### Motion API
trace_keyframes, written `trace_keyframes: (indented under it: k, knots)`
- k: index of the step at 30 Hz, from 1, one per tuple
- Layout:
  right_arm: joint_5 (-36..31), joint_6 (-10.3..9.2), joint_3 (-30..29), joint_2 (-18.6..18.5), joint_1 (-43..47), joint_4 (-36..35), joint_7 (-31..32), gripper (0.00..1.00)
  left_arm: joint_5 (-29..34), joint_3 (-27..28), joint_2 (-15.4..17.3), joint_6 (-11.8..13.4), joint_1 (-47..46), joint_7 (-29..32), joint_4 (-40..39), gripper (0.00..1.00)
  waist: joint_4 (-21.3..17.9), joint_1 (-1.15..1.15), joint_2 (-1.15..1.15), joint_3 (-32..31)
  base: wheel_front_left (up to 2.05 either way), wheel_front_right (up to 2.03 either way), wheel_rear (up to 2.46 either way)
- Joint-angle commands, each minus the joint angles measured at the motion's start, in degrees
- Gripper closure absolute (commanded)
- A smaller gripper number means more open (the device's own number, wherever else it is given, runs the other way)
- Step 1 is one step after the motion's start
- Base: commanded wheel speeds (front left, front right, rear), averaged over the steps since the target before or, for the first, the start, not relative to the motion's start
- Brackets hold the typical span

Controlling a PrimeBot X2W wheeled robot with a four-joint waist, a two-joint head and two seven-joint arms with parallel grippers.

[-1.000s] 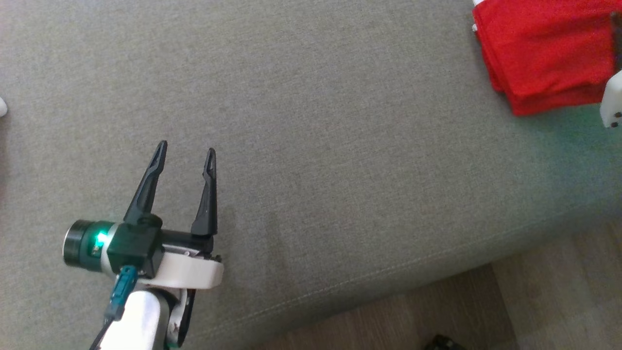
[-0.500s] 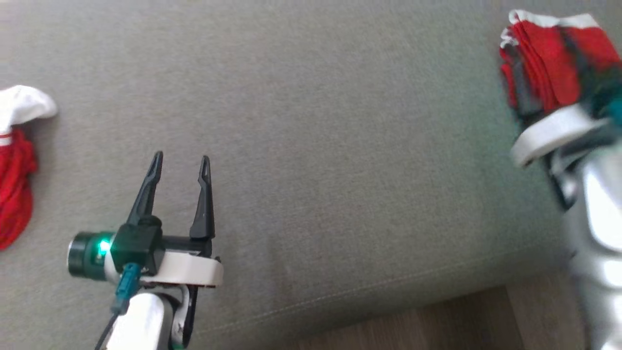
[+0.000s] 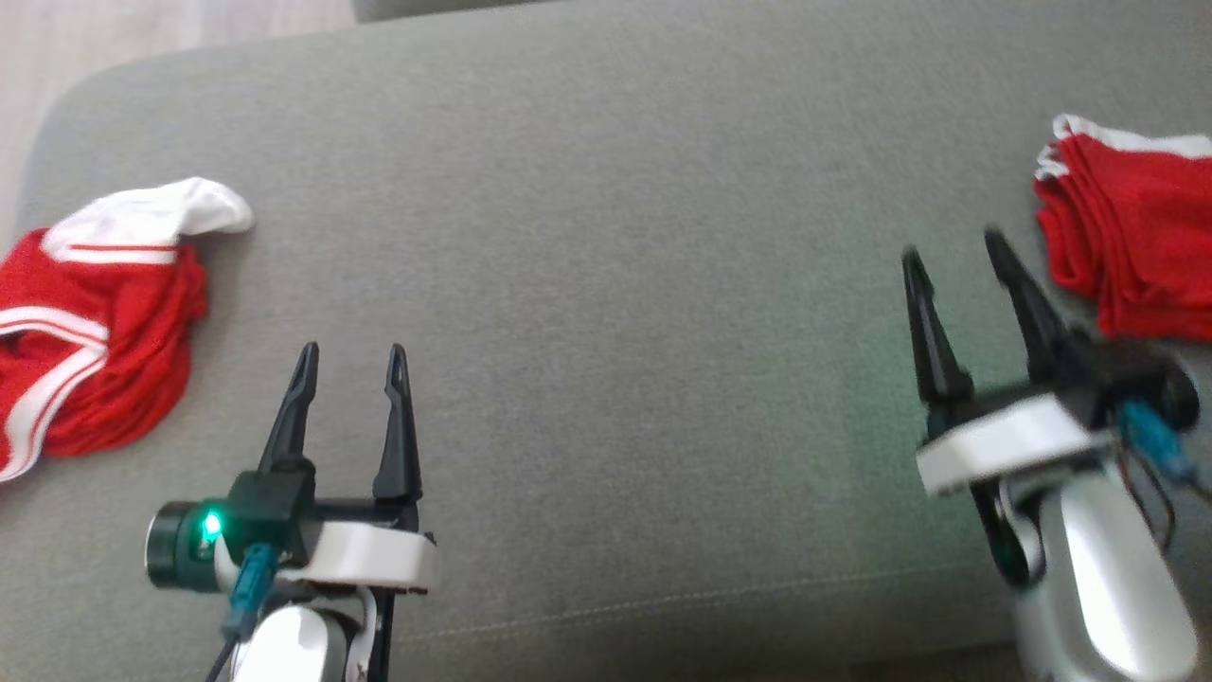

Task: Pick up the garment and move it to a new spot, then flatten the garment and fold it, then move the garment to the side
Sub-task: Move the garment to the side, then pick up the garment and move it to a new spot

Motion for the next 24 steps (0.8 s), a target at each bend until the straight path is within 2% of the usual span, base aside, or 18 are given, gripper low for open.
trace_keyframes:
  k: [1, 9, 24]
  knots:
    - [0.4, -0.02, 0.4, 0.6, 1.5, -2.9, -0.5, 0.0, -0.2, 1.8, 0.0, 0.2, -0.6, -0.3, -2.4, 0.0, 1.5, 0.0, 0.0, -1.5, 0.0, 0.0, 0.0]
    - [2.3, -0.02, -1.3, 1.1, 9.5, -5.8, -0.5, 0.0, 0.6, 2.0, -0.4, 0.6, 1.9, -0.3, -4.1, 0.0, 3.3, 0.0, 0.0, -4.3, 0.0, 0.0, 0.0]
    - [4.2, -0.02, -3.0, 1.2, 14.7, -4.3, -0.5, 0.0, 1.7, 2.1, -0.5, -1.1, 4.7, -0.3, -2.7, 0.0, 4.8, 0.0, 0.0, -7.7, 0.0, 0.0, 0.0]
